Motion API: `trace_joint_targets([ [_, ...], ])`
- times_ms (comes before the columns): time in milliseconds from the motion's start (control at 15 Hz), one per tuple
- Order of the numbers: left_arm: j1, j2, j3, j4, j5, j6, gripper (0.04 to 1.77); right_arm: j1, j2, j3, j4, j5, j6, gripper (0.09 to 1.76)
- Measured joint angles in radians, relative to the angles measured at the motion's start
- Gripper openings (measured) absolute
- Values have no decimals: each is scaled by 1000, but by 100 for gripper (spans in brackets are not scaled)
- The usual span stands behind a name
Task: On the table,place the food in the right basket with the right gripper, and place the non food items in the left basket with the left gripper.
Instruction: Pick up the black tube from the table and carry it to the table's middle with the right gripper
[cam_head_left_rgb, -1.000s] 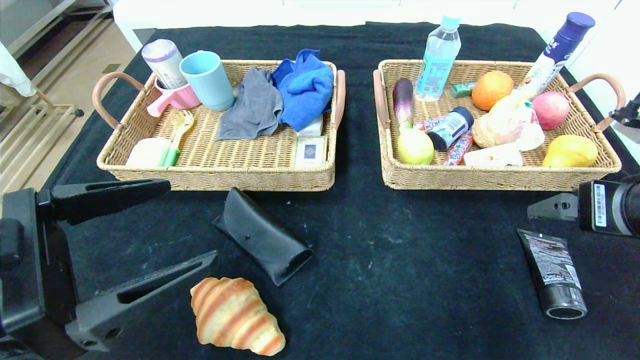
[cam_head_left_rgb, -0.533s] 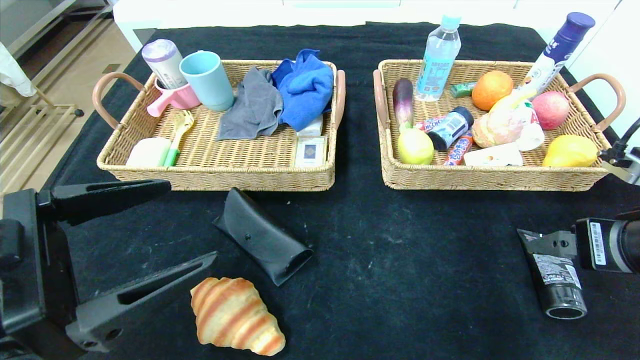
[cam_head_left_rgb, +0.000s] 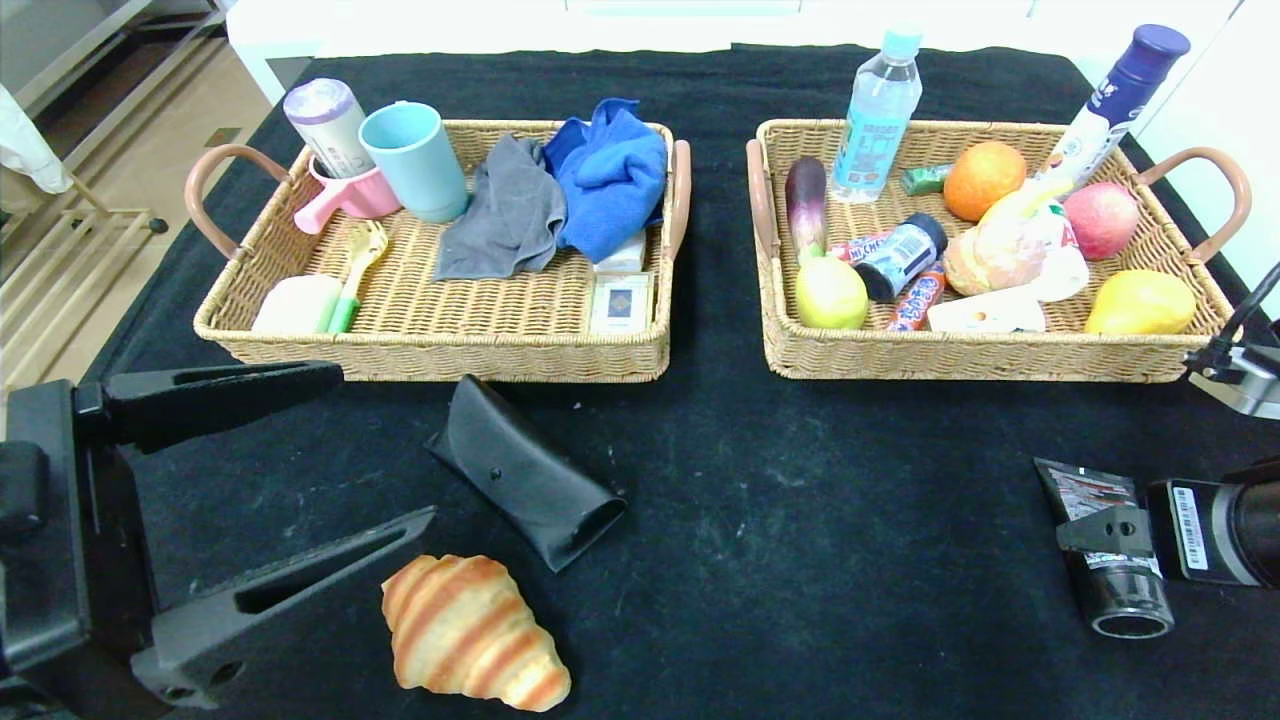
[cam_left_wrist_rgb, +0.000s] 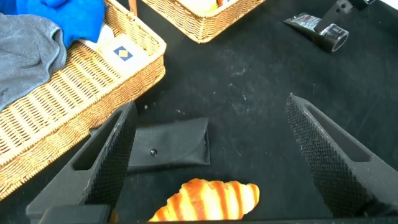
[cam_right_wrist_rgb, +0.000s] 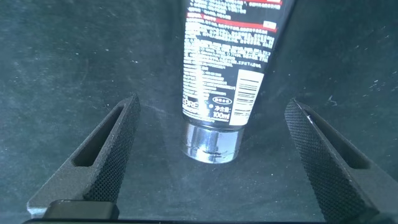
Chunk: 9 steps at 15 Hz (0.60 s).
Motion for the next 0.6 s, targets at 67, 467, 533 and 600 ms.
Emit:
trace_joint_targets([
  [67, 0, 0, 0, 1, 0, 0, 172, -7, 3, 5, -1, 1, 0, 170],
  [467, 0, 0, 1, 3, 0, 3, 172, -34, 41, 32, -48, 9, 16, 171],
  [533, 0, 0, 1, 3, 0, 3, 172, -35, 47, 39, -64, 16, 18, 171],
  [600, 0, 0, 1, 3, 0, 3, 172, -36, 52, 44, -72, 18, 20, 171],
])
